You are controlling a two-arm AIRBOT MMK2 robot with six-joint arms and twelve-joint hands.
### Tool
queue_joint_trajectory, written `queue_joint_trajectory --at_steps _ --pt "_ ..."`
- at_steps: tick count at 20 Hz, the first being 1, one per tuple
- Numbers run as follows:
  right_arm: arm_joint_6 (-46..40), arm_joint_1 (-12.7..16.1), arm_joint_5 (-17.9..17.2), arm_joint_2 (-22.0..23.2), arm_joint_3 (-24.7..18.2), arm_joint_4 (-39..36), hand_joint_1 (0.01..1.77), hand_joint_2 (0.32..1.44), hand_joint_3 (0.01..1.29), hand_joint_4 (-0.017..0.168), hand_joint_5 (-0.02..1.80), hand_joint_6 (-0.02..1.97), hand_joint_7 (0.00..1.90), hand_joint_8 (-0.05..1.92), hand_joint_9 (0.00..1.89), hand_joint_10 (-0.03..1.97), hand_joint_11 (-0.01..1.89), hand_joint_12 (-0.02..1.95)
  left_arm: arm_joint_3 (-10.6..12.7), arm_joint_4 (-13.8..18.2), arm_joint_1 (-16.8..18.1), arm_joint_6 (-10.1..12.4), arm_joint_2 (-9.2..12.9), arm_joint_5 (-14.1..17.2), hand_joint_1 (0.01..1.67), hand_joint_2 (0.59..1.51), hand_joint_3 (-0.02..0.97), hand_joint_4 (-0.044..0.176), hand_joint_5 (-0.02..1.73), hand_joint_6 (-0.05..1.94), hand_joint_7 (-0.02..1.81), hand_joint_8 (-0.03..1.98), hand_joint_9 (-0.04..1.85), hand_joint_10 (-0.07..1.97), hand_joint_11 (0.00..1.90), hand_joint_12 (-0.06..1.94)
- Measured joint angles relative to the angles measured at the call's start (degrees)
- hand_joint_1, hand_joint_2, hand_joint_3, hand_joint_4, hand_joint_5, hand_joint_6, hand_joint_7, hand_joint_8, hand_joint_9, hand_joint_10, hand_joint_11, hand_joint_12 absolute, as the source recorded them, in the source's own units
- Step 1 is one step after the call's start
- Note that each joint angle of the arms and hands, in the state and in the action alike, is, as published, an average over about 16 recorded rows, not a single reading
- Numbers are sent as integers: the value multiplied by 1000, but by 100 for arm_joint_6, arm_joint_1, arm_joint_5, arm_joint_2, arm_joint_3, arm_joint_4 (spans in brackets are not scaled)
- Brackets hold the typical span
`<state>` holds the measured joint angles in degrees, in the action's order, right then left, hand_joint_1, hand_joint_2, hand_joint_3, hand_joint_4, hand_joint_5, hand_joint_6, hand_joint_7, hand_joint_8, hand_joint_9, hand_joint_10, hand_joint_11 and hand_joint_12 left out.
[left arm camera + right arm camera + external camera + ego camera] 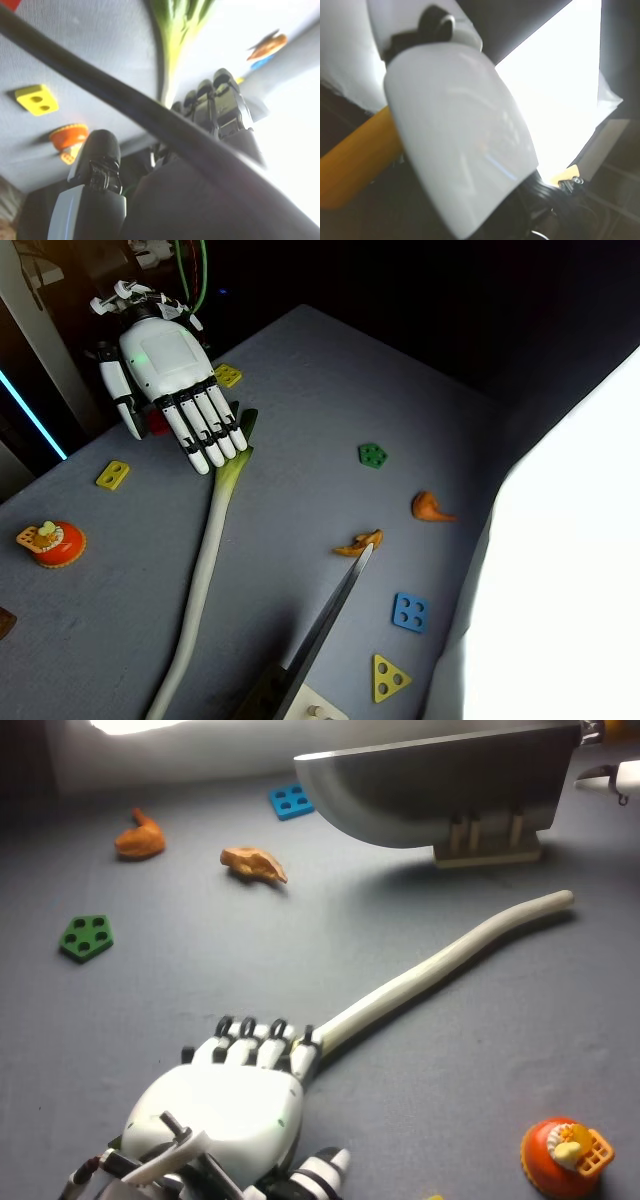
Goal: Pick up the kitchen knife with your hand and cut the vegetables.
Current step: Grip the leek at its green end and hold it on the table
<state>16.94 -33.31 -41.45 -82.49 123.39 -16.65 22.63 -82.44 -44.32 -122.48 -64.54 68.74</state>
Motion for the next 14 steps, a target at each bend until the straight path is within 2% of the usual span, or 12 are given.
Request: queue_joint_trajectory --at_steps 5,8,14 --pt "22 -37 -52 -72 99 14 1088 1035 18 0 140 484 204 396 129 487 22 546 77 -7 -52 58 -28 -2 260 1422 4 6 18 10 17 -3 17 10 21 16" --pt "35 -55 -74 -97 140 33 1092 1053 36 0 260 743 309 674 215 805 71 908 115 47 -83 116 -48 -4 268 1416 5 7 19 10 19 -4 19 10 21 16" --pt "73 -82 -91 -109 168 113 1119 1001 248 1 528 1314 640 1362 567 1514 433 1625 156 284 -188 322 -93 33 265 1411 6 7 21 10 20 -4 22 10 21 16"
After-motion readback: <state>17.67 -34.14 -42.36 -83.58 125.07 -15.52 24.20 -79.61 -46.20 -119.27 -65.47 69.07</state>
